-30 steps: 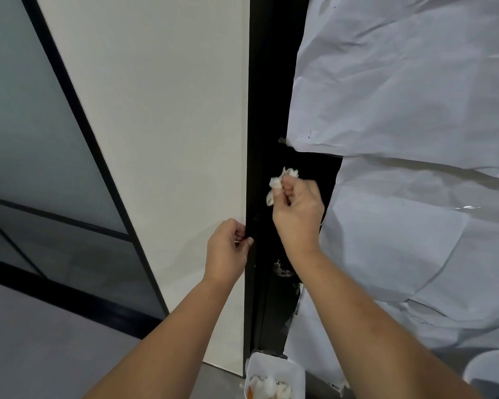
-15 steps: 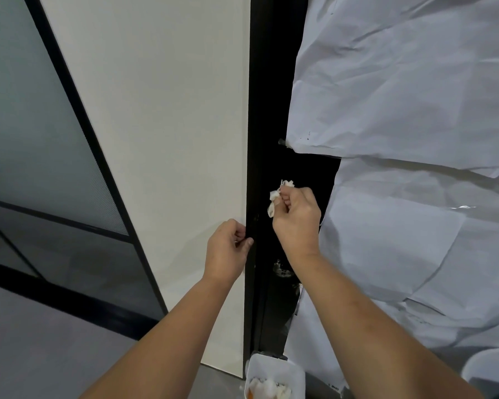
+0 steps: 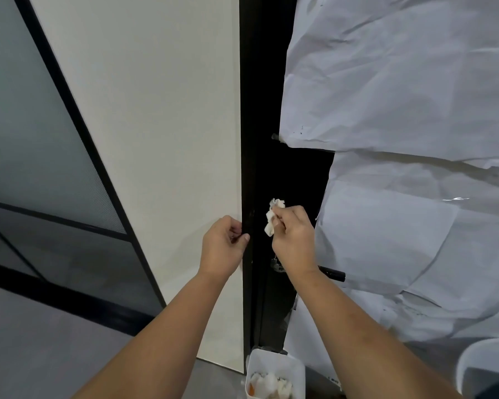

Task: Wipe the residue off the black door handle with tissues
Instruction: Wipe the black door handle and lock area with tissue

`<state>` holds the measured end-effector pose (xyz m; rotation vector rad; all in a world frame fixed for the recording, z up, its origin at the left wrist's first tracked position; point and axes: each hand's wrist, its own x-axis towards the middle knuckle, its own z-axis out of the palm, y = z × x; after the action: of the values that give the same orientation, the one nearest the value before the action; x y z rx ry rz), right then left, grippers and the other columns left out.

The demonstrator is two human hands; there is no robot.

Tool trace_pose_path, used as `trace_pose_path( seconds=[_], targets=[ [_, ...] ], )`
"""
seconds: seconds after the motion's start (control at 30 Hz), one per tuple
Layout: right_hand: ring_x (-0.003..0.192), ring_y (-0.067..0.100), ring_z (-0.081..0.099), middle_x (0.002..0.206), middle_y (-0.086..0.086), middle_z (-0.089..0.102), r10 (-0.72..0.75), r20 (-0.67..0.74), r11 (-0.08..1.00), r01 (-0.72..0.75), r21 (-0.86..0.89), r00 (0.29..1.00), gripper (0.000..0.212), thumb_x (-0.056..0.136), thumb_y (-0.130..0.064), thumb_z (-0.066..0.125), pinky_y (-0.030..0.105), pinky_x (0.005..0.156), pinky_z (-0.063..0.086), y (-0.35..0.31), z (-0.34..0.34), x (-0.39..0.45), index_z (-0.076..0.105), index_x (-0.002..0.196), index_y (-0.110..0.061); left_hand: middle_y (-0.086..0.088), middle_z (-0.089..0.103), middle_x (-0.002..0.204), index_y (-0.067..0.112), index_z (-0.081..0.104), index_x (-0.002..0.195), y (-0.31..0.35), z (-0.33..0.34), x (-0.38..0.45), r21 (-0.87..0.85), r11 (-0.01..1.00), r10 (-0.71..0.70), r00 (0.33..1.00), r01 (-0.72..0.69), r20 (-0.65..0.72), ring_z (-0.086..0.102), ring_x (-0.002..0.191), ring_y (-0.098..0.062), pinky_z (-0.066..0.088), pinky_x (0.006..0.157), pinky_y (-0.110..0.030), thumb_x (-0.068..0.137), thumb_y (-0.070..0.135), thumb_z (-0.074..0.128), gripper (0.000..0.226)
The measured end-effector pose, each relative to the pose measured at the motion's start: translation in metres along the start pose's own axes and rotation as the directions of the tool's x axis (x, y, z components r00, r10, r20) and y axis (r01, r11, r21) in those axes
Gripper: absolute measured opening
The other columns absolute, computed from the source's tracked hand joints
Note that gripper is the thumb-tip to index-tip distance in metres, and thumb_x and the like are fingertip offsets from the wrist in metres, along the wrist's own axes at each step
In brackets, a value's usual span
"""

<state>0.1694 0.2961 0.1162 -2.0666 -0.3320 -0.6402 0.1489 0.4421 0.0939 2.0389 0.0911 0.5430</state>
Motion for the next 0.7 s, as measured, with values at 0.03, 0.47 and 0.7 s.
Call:
trace_pose_path(
  seconds=[0.03,0.47,0.7],
  targets=[
    [0.089,0.010,0.052,0.099,0.001,0.051,-0.093,-0.050,0.995,0.095,0.032,0.994,0.032,0.091,-0.002,0.055,0.016,0.082,0.046,-0.006,-0.001,0.000,0.062,0.120,-0.013,0.006,0.062,0.083,0.018,0.061,0.086,0.000,0.000,0.000,-0.017,1.000,-0.010,1.000,0.010,0.009,0.058,0.077,-0.002,0.051,0.073,-0.014,0.081,0.006,0.073,0.017],
    [0.084,0.024,0.049,0.099,0.009,0.057,-0.670,0.083,0.656,0.640,-0.399,0.738,0.039,0.087,0.011,0.052,0.028,0.079,0.051,0.007,0.013,0.007,0.060,0.123,-0.001,-0.003,0.069,0.088,0.016,0.066,0.088,0.000,-0.012,0.006,-0.257,0.951,-0.140,0.981,0.171,0.136,0.065,0.085,-0.014,0.055,0.084,-0.026,0.076,-0.024,0.041,0.049],
    [0.083,0.021,0.048,0.098,0.005,0.055,-0.535,0.446,0.579,0.696,-0.425,0.717,0.041,0.082,0.003,0.059,0.027,0.069,0.051,0.040,0.022,-0.022,0.059,0.122,-0.006,-0.005,0.068,0.086,0.012,0.066,0.087,0.003,-0.010,0.005,-0.253,0.954,-0.136,0.985,0.160,0.108,0.064,0.081,-0.015,0.055,0.080,-0.025,0.076,-0.019,0.046,0.039]
  ],
)
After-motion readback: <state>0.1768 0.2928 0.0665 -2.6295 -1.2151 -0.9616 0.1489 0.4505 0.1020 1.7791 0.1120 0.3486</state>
